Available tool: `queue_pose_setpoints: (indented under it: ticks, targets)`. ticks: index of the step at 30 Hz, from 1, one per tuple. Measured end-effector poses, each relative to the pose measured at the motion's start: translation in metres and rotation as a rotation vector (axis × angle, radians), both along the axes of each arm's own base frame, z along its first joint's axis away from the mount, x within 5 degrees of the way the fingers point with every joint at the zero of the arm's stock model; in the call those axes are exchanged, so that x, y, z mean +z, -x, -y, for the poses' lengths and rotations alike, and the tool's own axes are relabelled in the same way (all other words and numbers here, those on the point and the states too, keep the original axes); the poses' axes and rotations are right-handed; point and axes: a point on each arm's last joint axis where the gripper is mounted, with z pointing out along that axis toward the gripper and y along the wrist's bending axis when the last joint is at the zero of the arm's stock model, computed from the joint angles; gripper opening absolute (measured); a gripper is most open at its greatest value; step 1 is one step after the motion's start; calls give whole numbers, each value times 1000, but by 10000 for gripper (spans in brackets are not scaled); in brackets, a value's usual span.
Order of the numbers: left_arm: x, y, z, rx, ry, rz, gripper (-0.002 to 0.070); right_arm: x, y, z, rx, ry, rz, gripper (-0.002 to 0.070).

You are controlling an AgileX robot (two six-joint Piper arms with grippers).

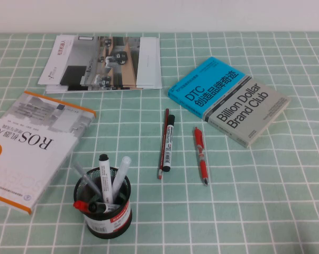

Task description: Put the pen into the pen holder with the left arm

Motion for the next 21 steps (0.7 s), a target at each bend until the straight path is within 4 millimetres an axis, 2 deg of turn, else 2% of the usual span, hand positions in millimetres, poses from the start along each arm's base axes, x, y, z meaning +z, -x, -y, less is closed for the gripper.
queue_pose_setpoints:
  ticks: [17, 21]
  targets:
    - [1, 0, 0, 0, 2, 13, -4, 0, 0, 0, 0, 0, 0, -20]
    - [4, -1, 1, 2, 54, 49, -4, 0, 0, 0, 0, 0, 0, -20]
